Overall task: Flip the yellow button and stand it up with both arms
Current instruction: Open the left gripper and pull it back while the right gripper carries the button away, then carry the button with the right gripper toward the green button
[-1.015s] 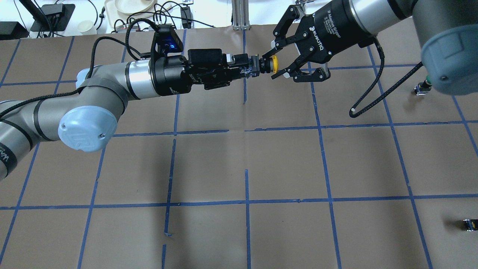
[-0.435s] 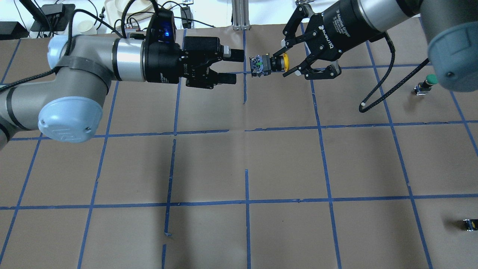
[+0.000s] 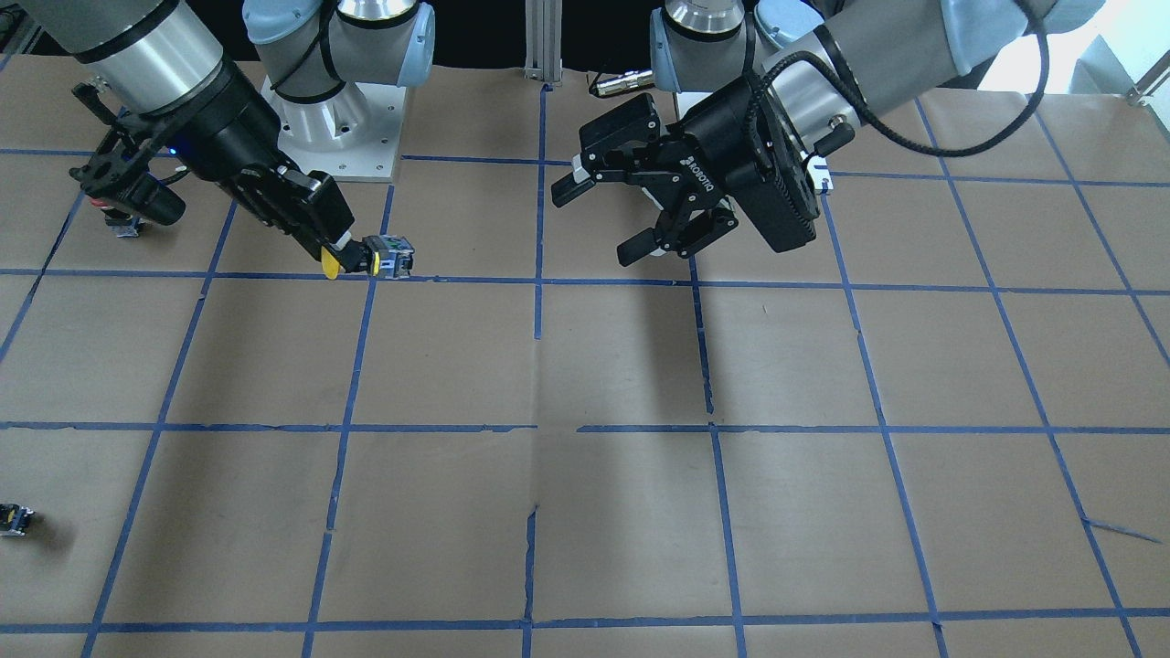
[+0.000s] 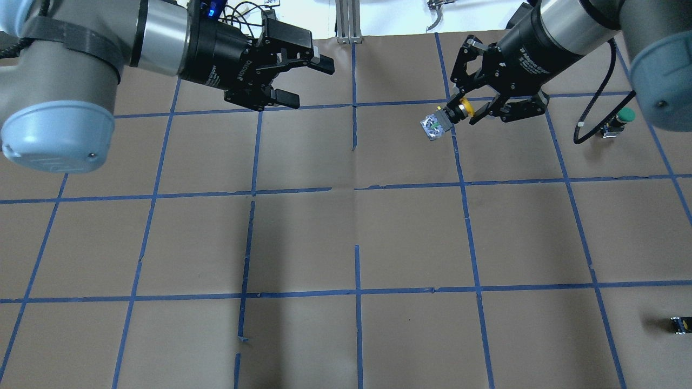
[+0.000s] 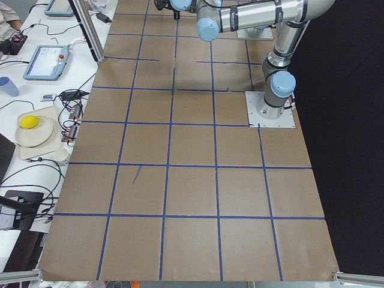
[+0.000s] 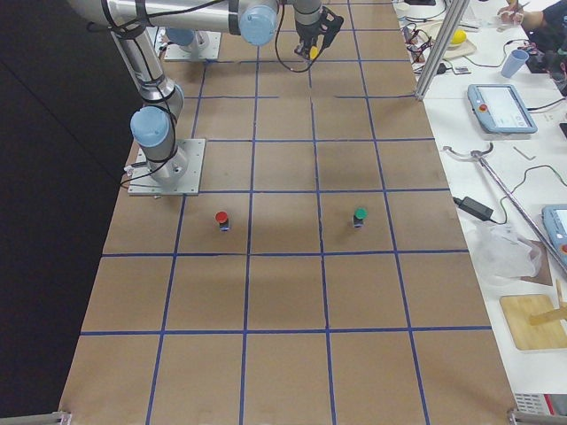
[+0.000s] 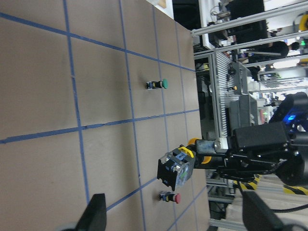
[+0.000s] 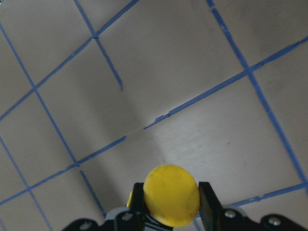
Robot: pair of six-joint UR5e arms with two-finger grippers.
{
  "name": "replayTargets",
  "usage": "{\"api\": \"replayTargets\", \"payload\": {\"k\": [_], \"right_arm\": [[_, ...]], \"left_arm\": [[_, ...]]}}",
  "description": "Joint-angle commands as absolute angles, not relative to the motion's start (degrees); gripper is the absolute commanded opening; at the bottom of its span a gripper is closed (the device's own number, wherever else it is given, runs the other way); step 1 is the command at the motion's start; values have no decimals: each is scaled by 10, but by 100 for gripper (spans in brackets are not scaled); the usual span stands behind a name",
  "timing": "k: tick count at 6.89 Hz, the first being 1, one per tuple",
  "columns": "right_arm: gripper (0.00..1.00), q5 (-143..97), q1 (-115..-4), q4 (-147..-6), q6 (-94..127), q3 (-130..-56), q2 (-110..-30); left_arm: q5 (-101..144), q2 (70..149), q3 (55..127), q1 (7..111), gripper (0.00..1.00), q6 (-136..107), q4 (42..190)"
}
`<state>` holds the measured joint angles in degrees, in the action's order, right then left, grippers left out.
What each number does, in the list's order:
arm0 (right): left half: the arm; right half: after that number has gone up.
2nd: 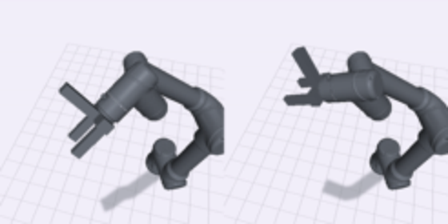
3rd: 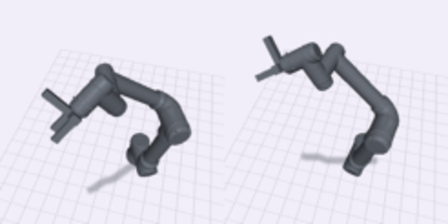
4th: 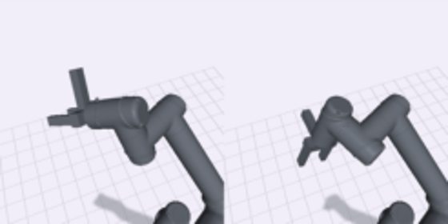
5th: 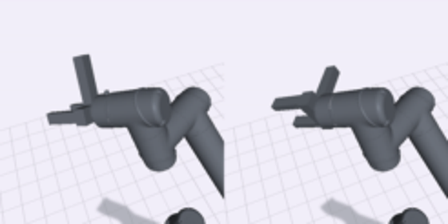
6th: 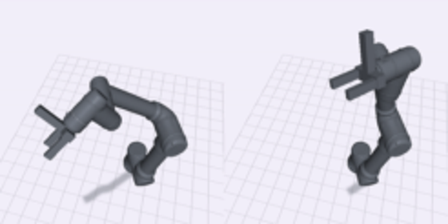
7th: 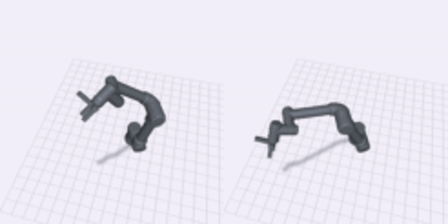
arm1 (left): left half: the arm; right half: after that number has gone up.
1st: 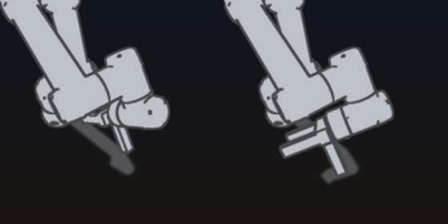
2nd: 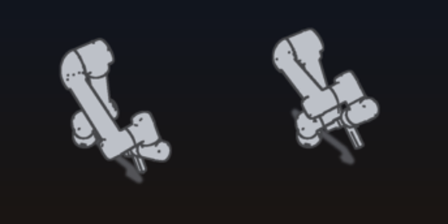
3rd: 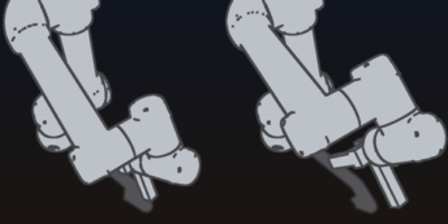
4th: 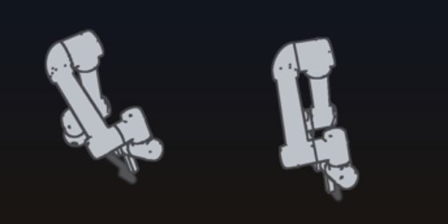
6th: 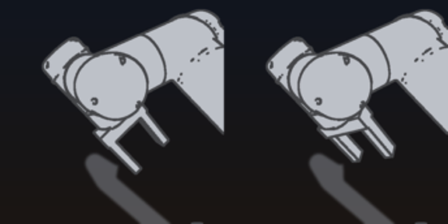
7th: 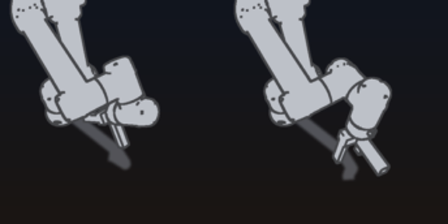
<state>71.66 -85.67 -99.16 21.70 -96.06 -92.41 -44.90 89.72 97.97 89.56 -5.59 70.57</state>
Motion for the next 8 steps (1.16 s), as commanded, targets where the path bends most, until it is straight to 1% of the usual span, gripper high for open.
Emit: {"api": "replayTargets", "payload": {"k": [1,2,5,6,8], "right_arm": [[8,831,-837,-1012,77,-1002,-924],[8,861,-816,-1084,21,-1035,-925],[6,880,-739,-1297,-80,-1165,-926],[5,883,-735,-1327,-100,-1192,-926],[6,892,-709,-1402,-126,-1228,-925]], "left_arm": [[-660,868,962,914,100,-59,749],[-777,860,960,913,100,-44,807],[-898,847,945,903,100,2,867],[-899,834,958,897,100,5,874],[-899,830,961,896,100,5,875]]}}
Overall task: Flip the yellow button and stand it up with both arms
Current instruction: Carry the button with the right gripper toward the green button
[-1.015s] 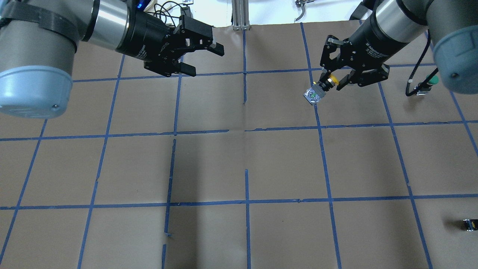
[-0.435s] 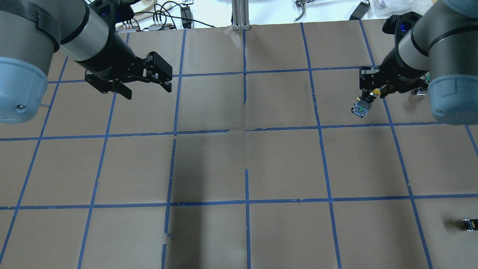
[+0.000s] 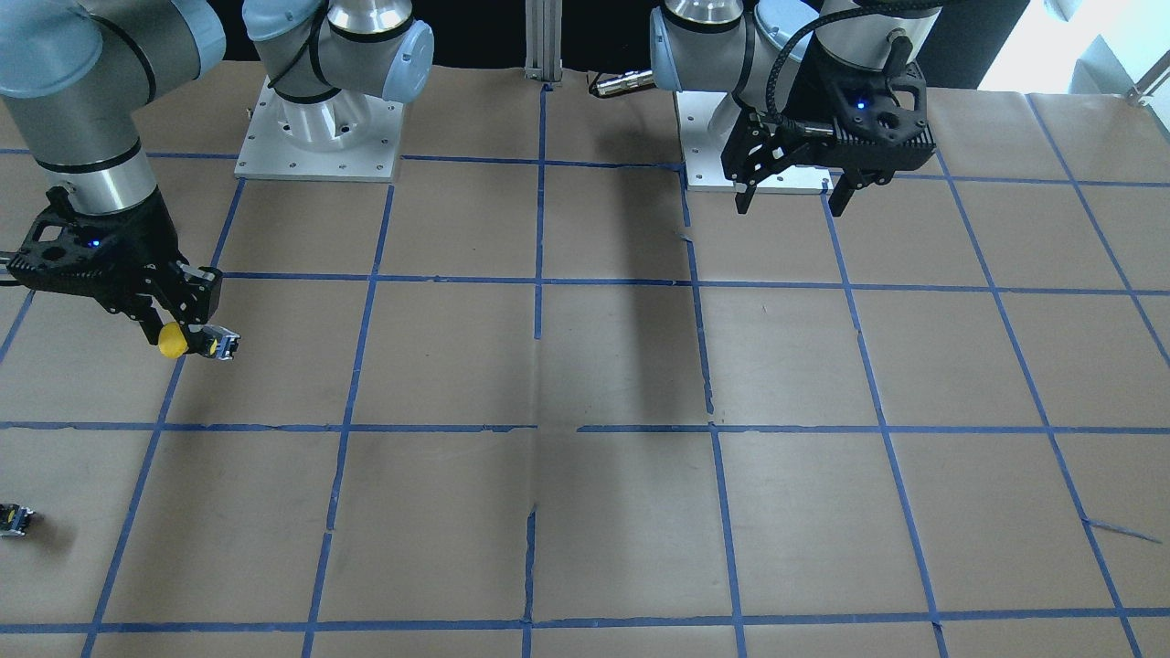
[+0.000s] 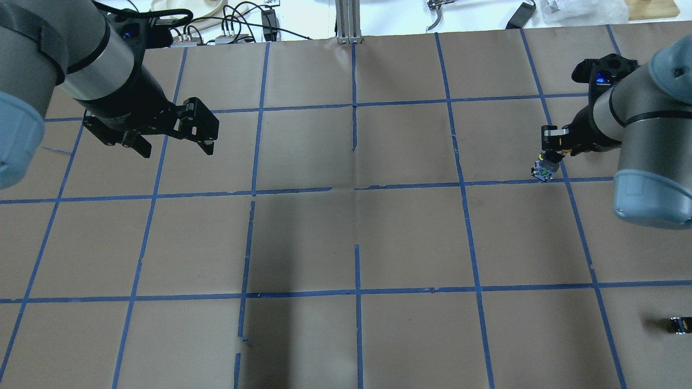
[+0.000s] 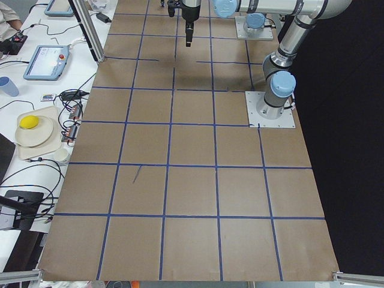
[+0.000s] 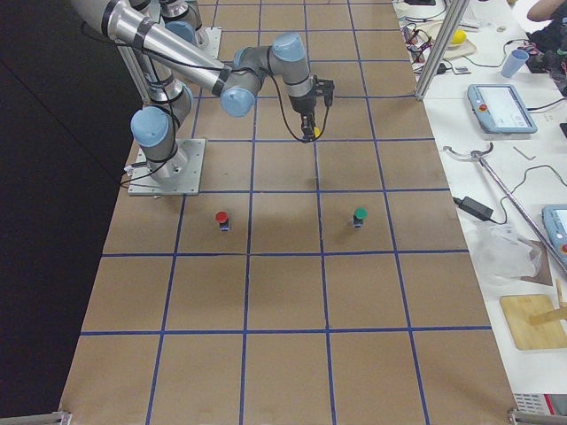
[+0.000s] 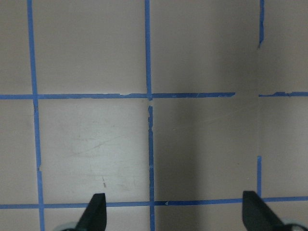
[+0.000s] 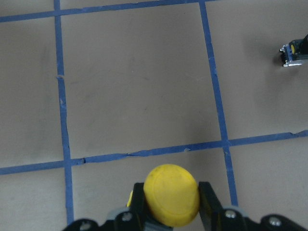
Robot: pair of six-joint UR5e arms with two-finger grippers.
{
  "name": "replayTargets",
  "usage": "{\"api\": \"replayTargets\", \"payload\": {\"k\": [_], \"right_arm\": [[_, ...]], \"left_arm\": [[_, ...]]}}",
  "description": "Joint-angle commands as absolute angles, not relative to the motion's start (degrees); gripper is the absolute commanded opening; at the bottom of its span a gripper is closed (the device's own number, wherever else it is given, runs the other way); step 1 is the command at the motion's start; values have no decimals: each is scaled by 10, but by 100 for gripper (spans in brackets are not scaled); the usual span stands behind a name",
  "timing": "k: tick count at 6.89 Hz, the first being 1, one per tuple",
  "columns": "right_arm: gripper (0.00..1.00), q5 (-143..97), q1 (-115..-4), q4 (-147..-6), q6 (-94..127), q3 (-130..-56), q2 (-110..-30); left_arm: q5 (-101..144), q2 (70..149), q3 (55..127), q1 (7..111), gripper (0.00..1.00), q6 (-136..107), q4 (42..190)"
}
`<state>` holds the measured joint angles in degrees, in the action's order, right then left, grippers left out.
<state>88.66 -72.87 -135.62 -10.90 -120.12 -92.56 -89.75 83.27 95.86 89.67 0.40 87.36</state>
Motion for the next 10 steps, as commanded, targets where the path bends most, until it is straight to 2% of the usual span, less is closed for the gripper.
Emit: {"api": "replayTargets", "payload": {"k": [1,4,10], "right_arm": [[6,921,-674,-1448,-160,-1254,-922],[6,1015,-650,-1547,-168,-1295,-919],[10,1140,-650,-1760,-128,-1305,-764]], "left_arm": [[-897,831,961,896,100,5,875],[-896,844,955,895,100,5,866],[-896,840,961,895,100,5,864]]}}
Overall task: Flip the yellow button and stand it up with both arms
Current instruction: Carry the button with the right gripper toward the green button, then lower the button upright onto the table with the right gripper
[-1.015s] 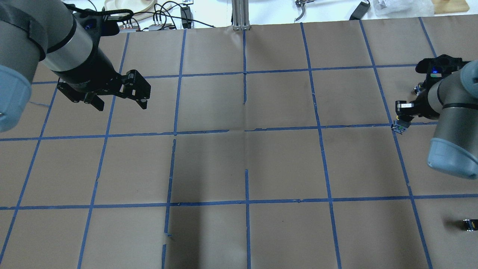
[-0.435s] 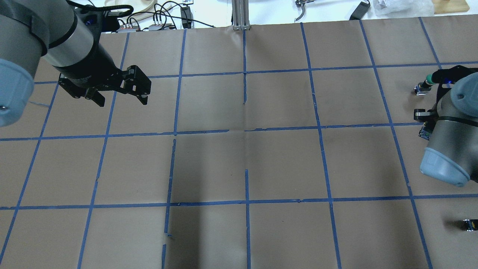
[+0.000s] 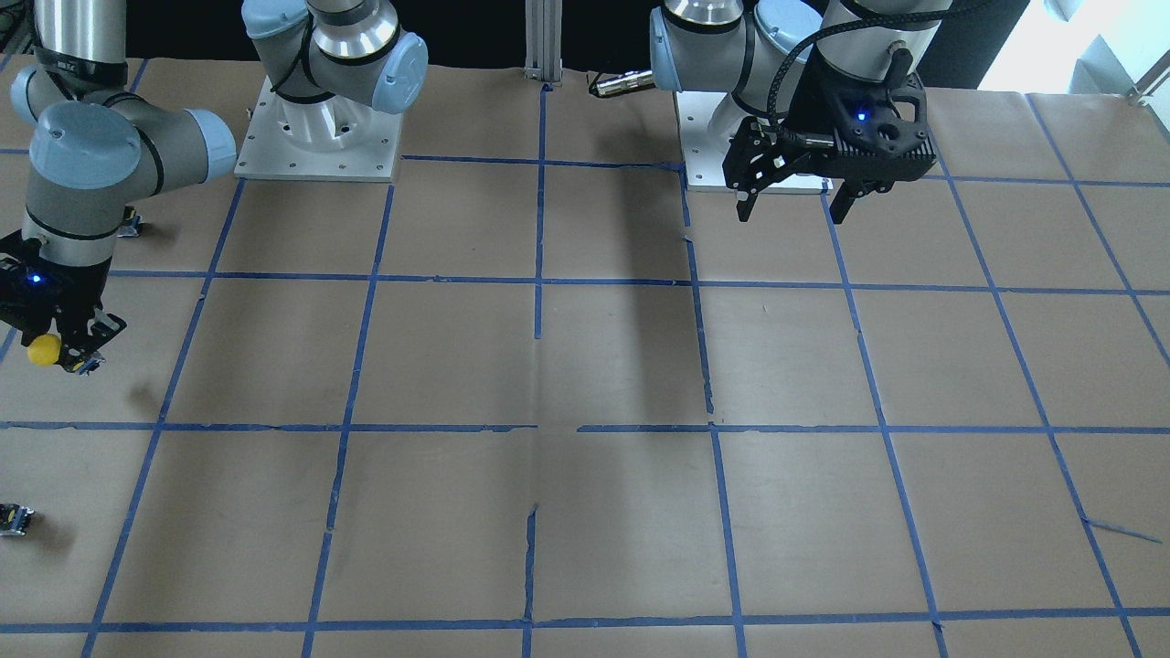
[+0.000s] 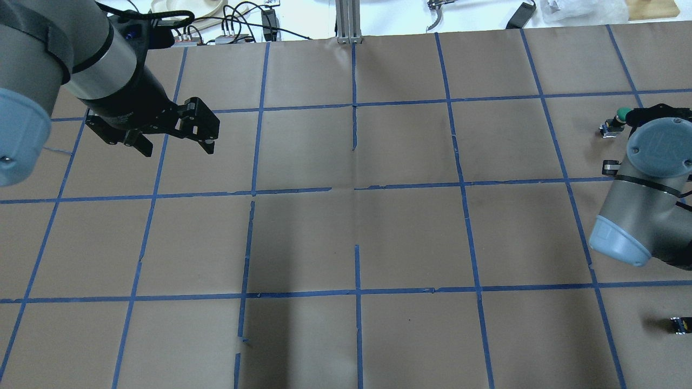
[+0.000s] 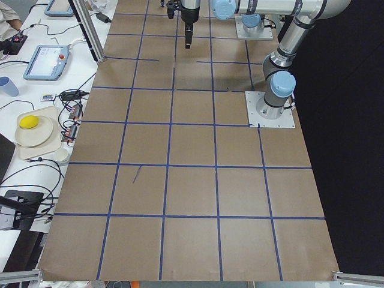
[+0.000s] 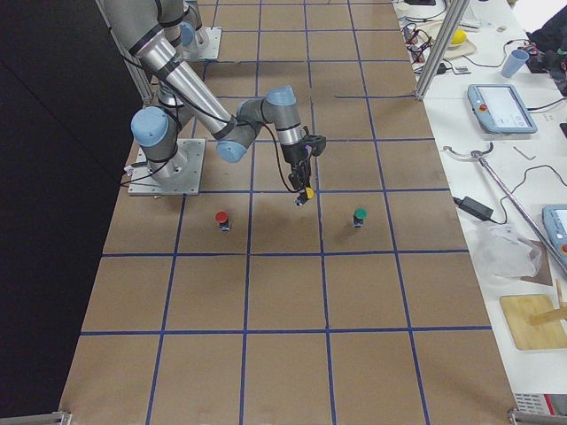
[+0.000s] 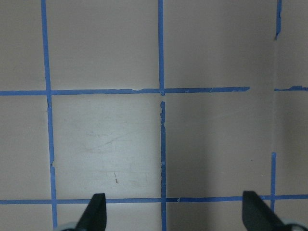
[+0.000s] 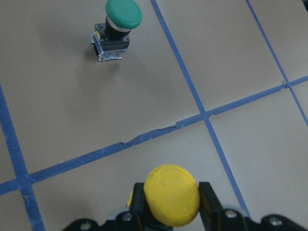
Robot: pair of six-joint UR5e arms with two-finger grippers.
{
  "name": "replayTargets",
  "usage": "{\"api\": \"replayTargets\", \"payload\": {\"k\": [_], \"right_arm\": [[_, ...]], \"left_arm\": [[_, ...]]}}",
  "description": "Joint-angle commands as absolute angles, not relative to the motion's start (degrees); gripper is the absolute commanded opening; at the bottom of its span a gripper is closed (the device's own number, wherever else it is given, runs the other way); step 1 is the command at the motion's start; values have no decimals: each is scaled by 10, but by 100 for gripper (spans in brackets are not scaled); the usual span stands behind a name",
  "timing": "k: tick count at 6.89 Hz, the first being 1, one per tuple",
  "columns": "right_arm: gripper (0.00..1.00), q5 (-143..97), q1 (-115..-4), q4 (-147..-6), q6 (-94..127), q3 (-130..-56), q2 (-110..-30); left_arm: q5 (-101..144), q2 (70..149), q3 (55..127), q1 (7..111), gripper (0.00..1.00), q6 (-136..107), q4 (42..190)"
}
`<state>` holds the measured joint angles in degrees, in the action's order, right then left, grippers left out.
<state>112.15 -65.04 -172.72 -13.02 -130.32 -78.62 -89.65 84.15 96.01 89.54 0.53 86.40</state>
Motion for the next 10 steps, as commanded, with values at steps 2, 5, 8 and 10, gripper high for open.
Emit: {"api": "replayTargets", "payload": {"k": [2,5,8,10], "right_arm": [[12,1147,-650,-1764,-102,-1317,-760],[13,1159,-633,-1777,-96,-1317,-737],[19,1171,-628,-1787,-96,-1317,-727],[28,1171,-628,-1789,-96,-1316,-722]], "left_arm": [[-896,841,961,896,100,5,864],[-894,839,960,896,100,4,864],[-895,840,957,896,100,4,865],[-895,840,958,896,100,4,864]]}}
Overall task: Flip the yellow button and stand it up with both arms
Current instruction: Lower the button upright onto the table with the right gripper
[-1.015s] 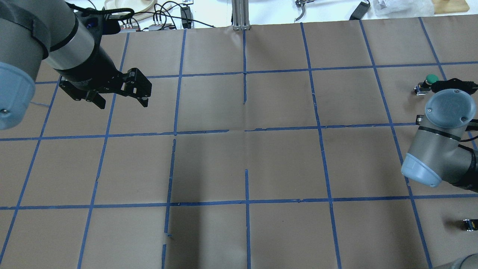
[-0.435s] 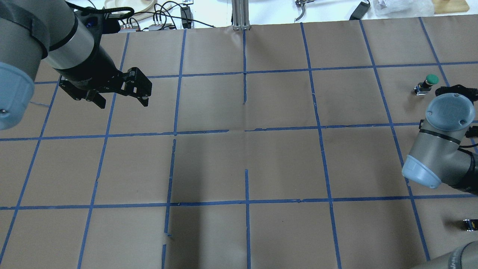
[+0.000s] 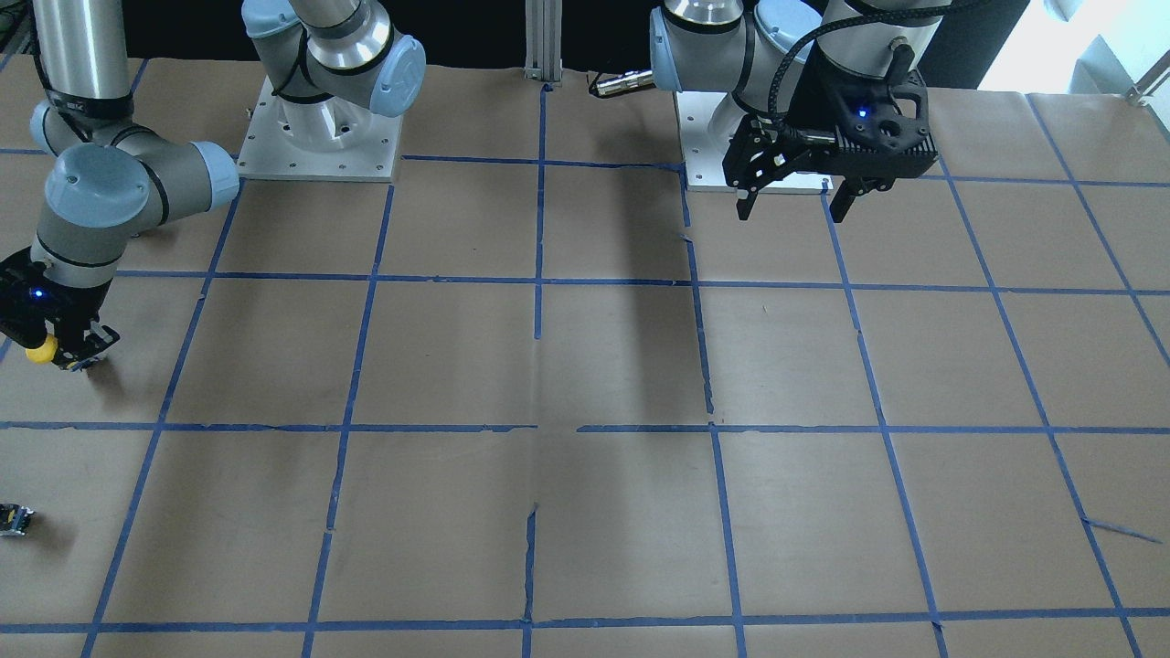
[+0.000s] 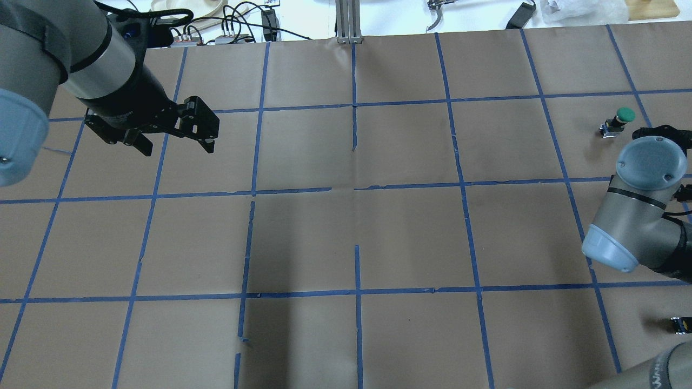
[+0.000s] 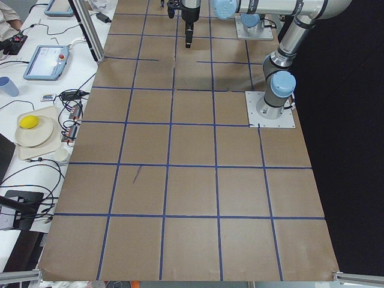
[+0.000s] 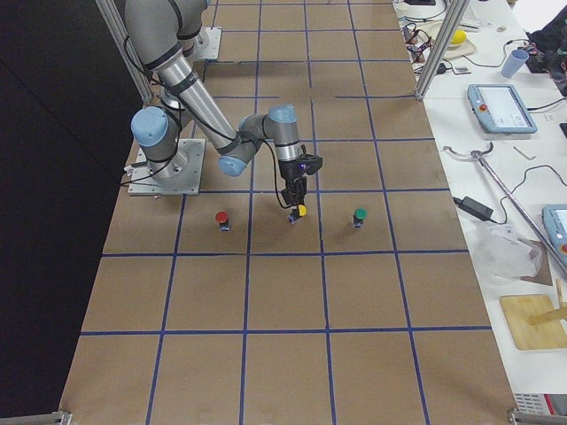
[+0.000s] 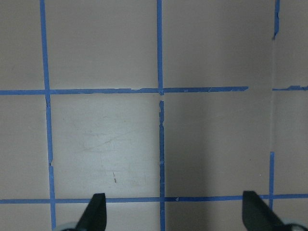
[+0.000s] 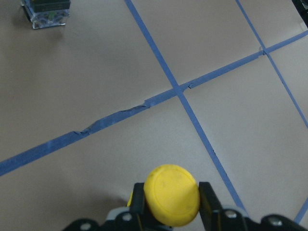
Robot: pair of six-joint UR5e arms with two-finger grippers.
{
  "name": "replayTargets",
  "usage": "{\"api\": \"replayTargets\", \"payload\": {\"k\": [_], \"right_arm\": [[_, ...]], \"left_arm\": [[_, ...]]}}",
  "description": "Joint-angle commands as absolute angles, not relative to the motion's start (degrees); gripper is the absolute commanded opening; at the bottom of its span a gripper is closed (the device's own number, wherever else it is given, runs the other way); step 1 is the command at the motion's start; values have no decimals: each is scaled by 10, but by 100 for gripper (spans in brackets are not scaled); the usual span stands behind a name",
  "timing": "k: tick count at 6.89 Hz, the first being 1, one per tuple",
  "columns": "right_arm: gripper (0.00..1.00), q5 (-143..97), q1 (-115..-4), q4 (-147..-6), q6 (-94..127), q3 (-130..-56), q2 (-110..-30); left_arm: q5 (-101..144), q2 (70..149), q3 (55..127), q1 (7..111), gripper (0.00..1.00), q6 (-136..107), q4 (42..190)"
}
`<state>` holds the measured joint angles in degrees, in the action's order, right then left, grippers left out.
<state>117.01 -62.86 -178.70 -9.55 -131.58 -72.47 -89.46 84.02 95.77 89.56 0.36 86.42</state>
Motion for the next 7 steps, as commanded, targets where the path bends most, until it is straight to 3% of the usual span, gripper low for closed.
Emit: {"api": "replayTargets", "payload": {"k": [1,2,3,5,7], "right_arm": [[40,1171,-628,-1789,-96,-1316,-722],[59,1171,-628,-1789,-96,-1316,-722],[71,1171,-628,-1789,-95,-1317,-722],[81,1172,-628,-1788,-95,-1318,-722],[100,1163,-629,-1780,-99,-1314,-732]], "left_arm": [[-895,839,959,896,100,4,865],[-895,838,960,896,100,4,865],[-895,836,962,896,100,4,865],[-895,836,962,896,100,4,865],[-895,835,962,896,100,4,865]]}}
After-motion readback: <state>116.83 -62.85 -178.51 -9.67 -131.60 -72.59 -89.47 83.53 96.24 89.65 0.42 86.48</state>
